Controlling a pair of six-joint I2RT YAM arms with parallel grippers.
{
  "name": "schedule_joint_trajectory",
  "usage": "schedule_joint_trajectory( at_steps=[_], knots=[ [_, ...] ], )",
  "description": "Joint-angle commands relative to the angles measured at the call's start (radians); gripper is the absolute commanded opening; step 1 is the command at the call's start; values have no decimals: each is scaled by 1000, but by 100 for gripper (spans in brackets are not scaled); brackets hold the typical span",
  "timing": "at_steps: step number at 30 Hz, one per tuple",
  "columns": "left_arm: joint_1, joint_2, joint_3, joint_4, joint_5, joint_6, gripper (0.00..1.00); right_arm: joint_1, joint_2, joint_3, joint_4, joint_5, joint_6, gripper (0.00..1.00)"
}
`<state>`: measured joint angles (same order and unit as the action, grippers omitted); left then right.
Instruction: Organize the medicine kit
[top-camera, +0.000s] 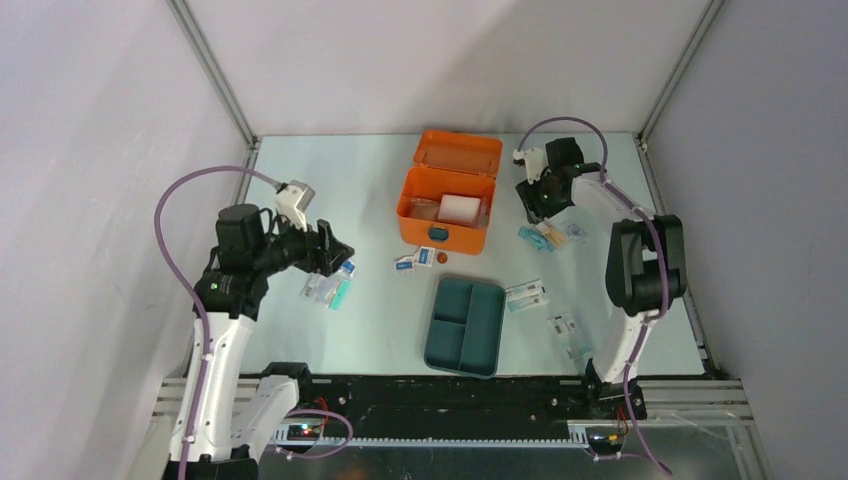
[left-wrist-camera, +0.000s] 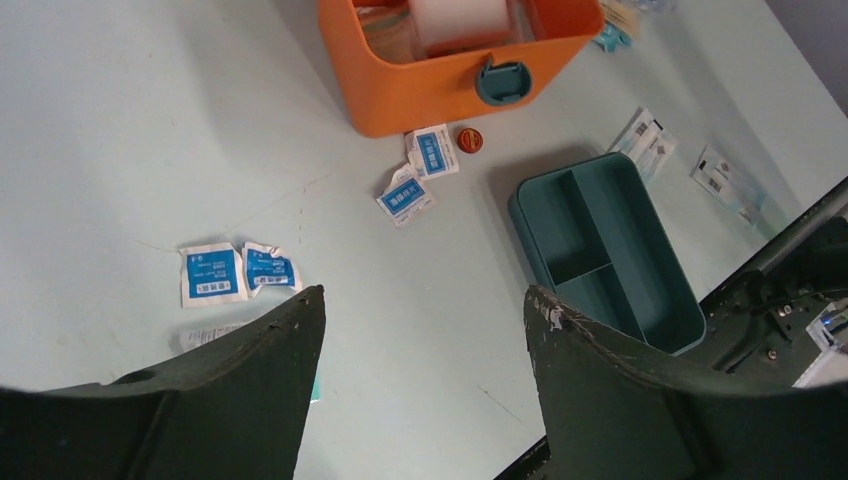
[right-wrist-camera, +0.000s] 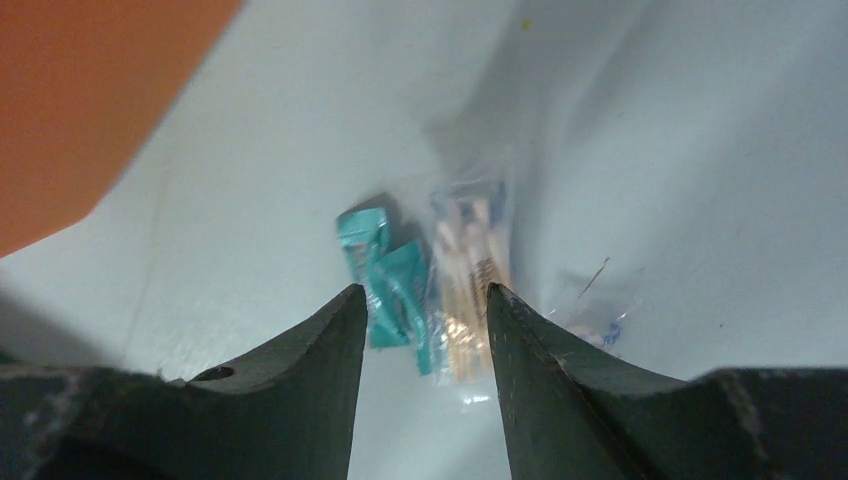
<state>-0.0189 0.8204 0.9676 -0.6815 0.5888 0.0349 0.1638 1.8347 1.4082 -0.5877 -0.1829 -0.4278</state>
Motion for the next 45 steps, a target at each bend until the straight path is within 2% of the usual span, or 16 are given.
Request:
schedule_joint_trajectory(
  at_steps=[1, 7, 13, 17, 24, 27, 31, 33, 37, 39, 43, 45],
  knots=[
    [-7, -19, -44, 19, 16, 30, 78, -23, 100, 112, -6, 69, -22, 51],
    [-7, -16, -92, 18, -6, 39, 78, -46, 217, 188, -22, 45, -29, 44],
    [-6, -24, -96, 18, -15, 55, 78, -48, 258, 270, -84, 23, -19, 23],
    [-6, 22, -85, 18, 10, 66, 78, -47, 199, 267, -123, -3, -8, 1],
    [-6, 117, -41, 20, 33, 93, 77, 2, -71, 255, -136, -91, 48, 0],
    [-6, 184, -7, 23, 57, 82, 77, 79, -193, 266, -94, -123, 49, 0],
    [-7, 243, 34, 24, 74, 58, 77, 208, -240, 293, -7, -125, 43, 0],
    [-7, 255, 46, 23, 77, 50, 77, 258, -224, 312, 51, -101, 110, 0],
    [-6, 253, 46, 24, 66, 31, 77, 315, -132, 378, 156, -49, 378, 0],
    [-5, 248, 41, 24, 58, 27, 77, 341, -69, 426, 172, 20, 567, 0],
    [-5, 237, 30, 24, 42, 26, 77, 395, 64, 538, 123, 210, 800, 0],
    [-6, 233, 27, 24, 31, 26, 77, 425, 112, 579, 93, 355, 876, 0]
  ],
)
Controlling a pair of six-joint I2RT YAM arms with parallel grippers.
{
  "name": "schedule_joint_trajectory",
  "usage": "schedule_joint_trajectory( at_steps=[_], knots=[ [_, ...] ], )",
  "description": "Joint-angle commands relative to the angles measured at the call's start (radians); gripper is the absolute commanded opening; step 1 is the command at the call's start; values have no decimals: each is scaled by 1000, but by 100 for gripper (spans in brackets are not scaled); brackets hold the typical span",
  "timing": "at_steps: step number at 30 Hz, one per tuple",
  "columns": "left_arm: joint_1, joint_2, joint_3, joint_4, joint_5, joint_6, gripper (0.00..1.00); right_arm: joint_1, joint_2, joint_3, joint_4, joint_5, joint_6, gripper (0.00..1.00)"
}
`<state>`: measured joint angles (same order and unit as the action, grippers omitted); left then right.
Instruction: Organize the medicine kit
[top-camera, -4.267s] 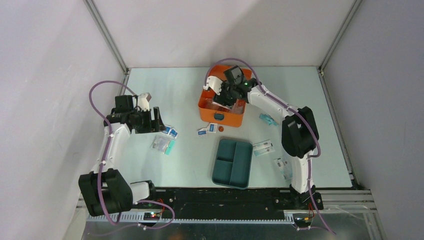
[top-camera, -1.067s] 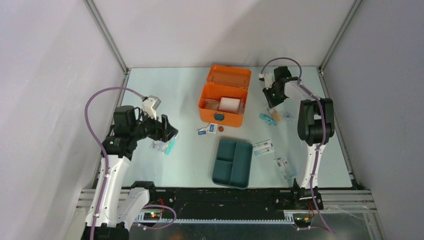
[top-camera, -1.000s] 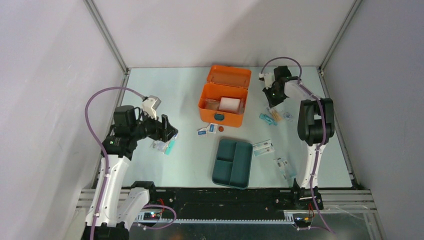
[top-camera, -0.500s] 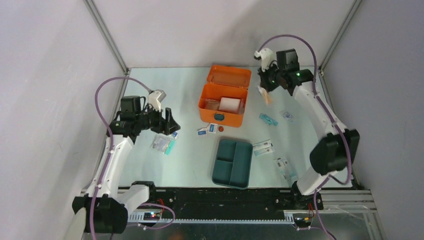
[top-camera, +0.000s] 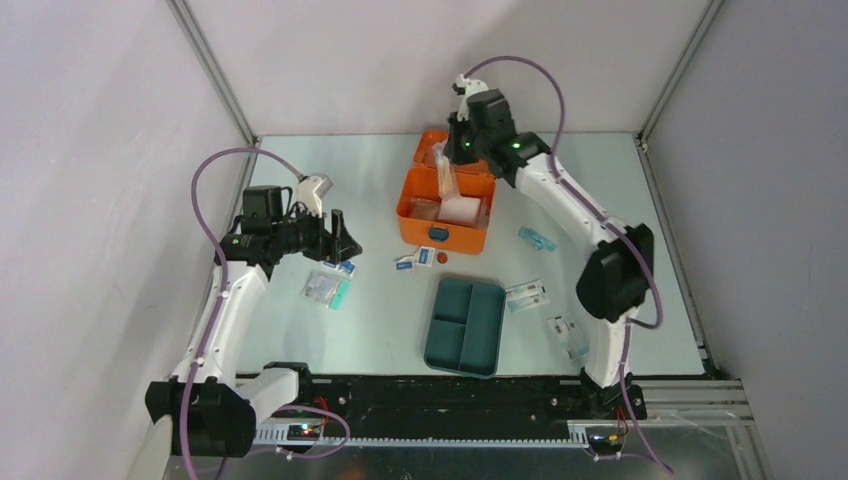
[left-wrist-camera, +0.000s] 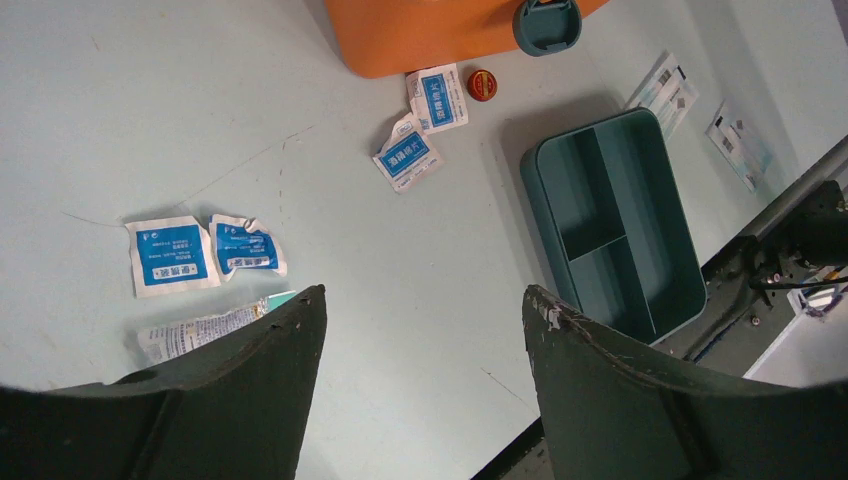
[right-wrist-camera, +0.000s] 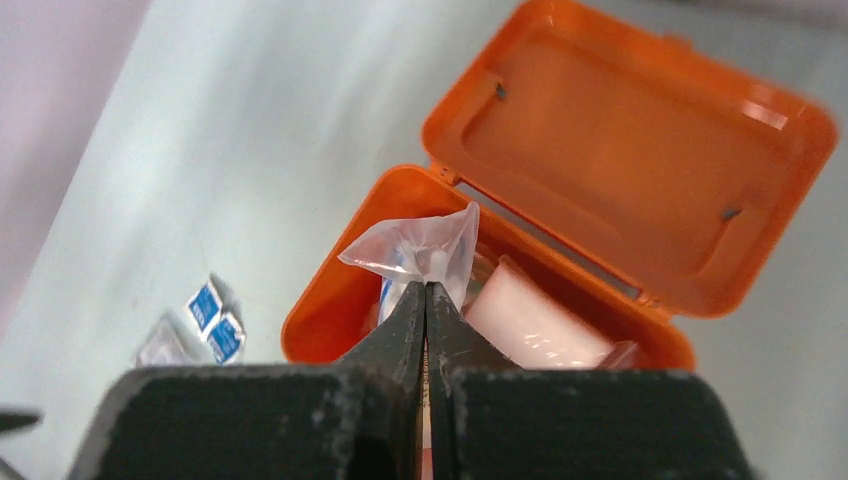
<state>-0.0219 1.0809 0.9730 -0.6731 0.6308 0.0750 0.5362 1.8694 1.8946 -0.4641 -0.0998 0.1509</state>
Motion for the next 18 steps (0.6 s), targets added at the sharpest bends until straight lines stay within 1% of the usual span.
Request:
schedule_joint_trajectory(
  at_steps=[1, 2, 3, 6, 9, 12, 18],
  knots=[
    [-3, -29, 21, 16, -15, -17, 77, 70, 106, 115, -40, 302, 321, 0],
    [-2, -29, 21, 16, -18, -18, 77, 75, 119, 126, -58, 343, 370, 0],
    [-2, -29, 21, 15, -19, -19, 77, 78, 142, 146, -65, 349, 396, 0],
    [-3, -35, 17, 16, -25, -25, 77, 77, 197, 199, -104, 327, 468, 0],
    [-3, -49, 6, 16, -36, -23, 77, 76, 243, 226, -116, 322, 504, 0],
    [-3, -65, -7, 16, -54, -18, 77, 67, 285, 238, -130, 279, 560, 0],
    [-3, -79, -15, 16, -66, -17, 78, 62, 362, 248, -126, 225, 588, 0]
  ],
)
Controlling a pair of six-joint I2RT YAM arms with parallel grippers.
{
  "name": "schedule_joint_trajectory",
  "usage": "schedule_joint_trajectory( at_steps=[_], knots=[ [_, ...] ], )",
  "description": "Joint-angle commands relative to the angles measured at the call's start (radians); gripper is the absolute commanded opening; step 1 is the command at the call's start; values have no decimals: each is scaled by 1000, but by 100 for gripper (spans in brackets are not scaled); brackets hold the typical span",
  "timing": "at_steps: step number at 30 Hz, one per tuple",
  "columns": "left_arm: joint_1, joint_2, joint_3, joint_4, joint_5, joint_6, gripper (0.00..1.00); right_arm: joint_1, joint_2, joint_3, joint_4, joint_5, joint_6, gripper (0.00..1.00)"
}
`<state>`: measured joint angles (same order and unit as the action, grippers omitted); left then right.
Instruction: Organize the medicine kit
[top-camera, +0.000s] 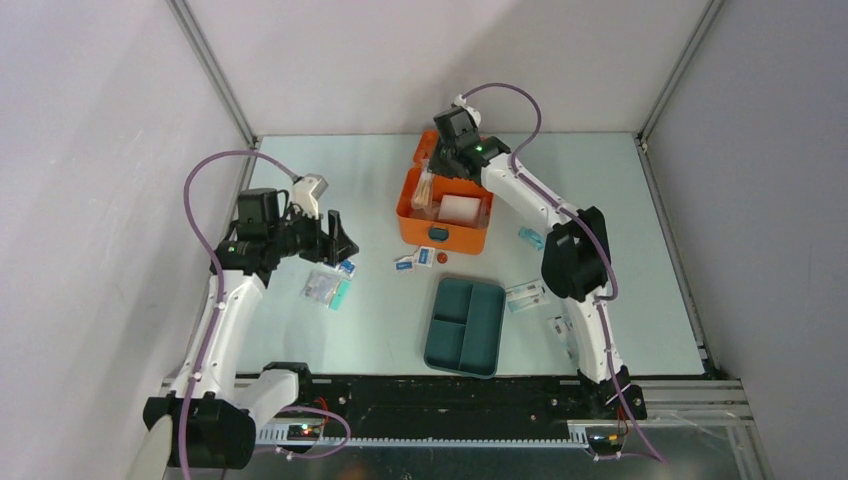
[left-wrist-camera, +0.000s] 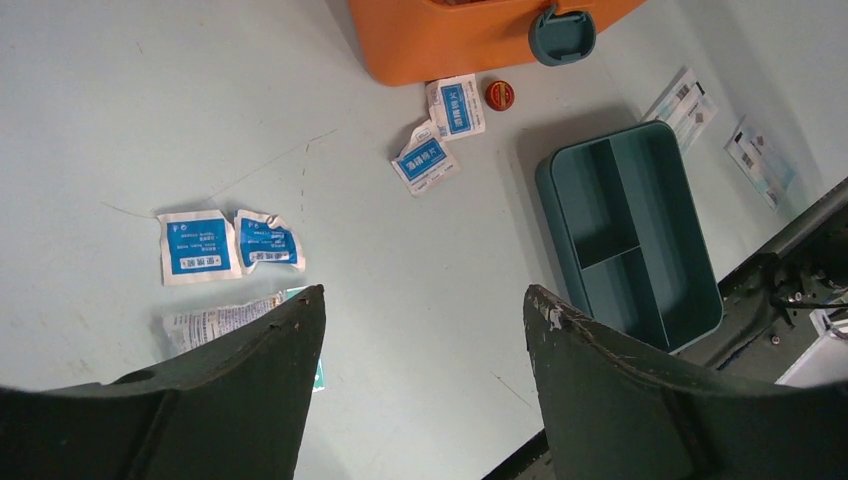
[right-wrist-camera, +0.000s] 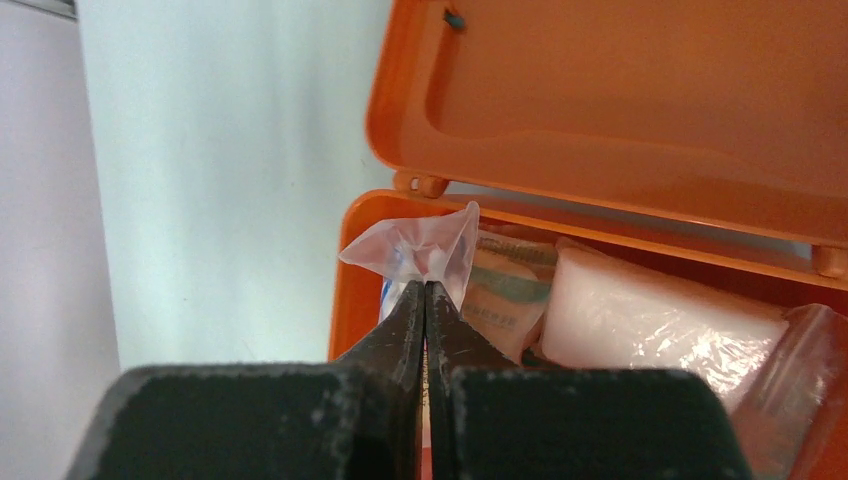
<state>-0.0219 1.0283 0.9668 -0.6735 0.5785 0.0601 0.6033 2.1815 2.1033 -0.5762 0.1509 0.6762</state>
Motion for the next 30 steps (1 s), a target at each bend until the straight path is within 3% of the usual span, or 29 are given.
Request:
schedule_joint_trajectory(
  at_steps=[1, 24, 30],
  knots=[
    [-3, -28, -9, 16, -16, -1, 78, -6, 58, 44, -9, -29, 62, 0],
    [-3, -53, -39, 17, -29, 2, 79, 0, 146, 14, 43, -204, 150, 0],
    [-3, -60, -47, 16, -44, 4, 80, -12, 135, -16, 69, -253, 146, 21]
  ],
)
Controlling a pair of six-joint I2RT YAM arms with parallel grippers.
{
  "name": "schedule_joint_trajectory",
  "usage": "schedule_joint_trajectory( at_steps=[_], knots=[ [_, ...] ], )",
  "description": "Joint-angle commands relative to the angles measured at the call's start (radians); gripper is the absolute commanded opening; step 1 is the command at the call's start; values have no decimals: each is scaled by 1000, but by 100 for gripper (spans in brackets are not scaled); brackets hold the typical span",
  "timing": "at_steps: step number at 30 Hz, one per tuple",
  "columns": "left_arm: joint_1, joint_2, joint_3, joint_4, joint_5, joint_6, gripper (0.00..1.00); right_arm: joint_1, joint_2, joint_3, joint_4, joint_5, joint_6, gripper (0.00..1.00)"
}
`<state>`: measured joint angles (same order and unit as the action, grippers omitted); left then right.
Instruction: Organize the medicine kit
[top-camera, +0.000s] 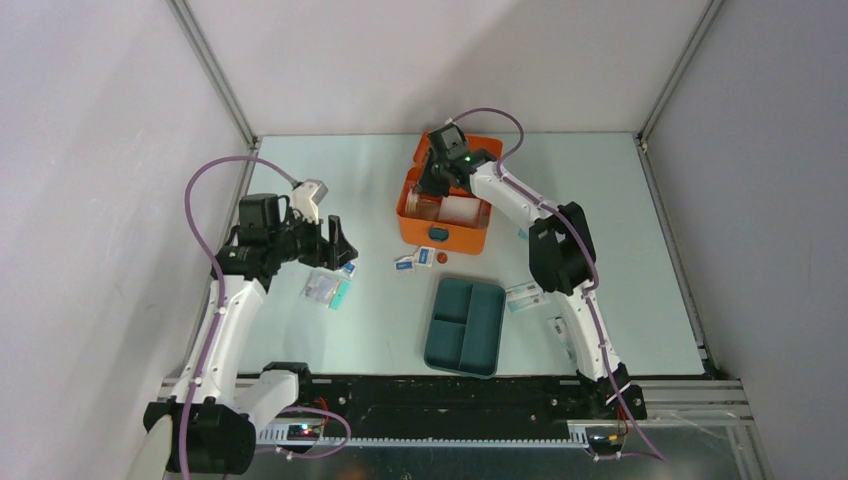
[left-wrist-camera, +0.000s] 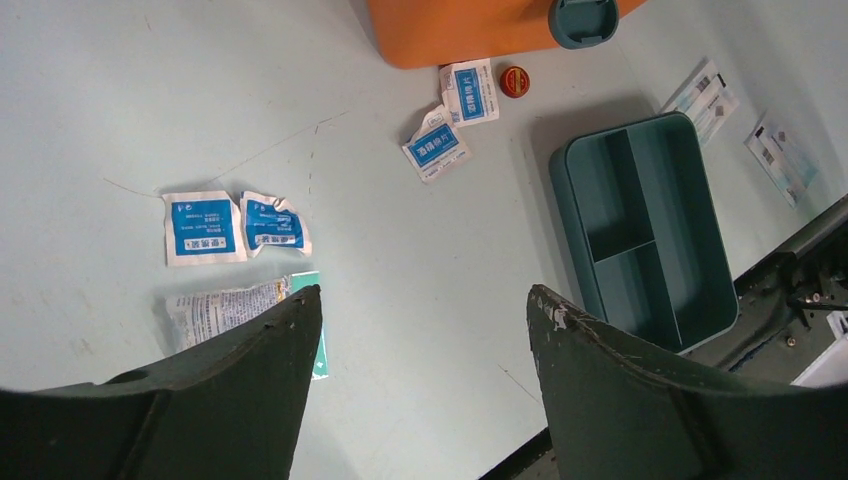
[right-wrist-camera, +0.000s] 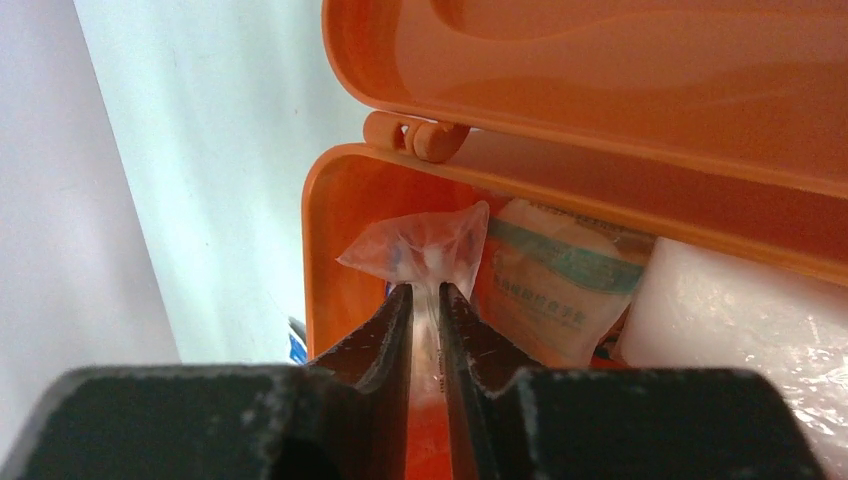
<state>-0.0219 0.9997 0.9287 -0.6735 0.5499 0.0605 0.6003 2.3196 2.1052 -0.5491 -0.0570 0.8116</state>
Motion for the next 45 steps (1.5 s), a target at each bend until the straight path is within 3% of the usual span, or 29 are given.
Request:
schedule_joint_trajectory(
  at_steps=[1, 9, 17, 25, 30, 37, 45],
  knots=[
    [-3, -32, -9, 17, -24, 1, 81, -11, -8, -26, 46, -53, 11, 22],
    [-3, 25, 10, 17, -110, -38, 84, -31, -109, -100, 59, -88, -18, 31],
    [-3, 40, 19, 18, -87, -45, 84, -37, -268, -192, 99, -129, -95, 45],
    [-3, 31, -12, 16, -258, -16, 84, -93, -492, -394, 205, -255, -374, 48],
    [-2, 66, -6, 15, -338, 14, 84, -230, -661, -585, 266, -425, -564, 52],
    [2, 112, -12, 13, -385, 99, 84, -359, -795, -750, 172, -320, -814, 57],
    [-1, 147, -15, 13, -199, 47, 82, -495, -621, -764, 35, -28, -904, 56]
  ],
)
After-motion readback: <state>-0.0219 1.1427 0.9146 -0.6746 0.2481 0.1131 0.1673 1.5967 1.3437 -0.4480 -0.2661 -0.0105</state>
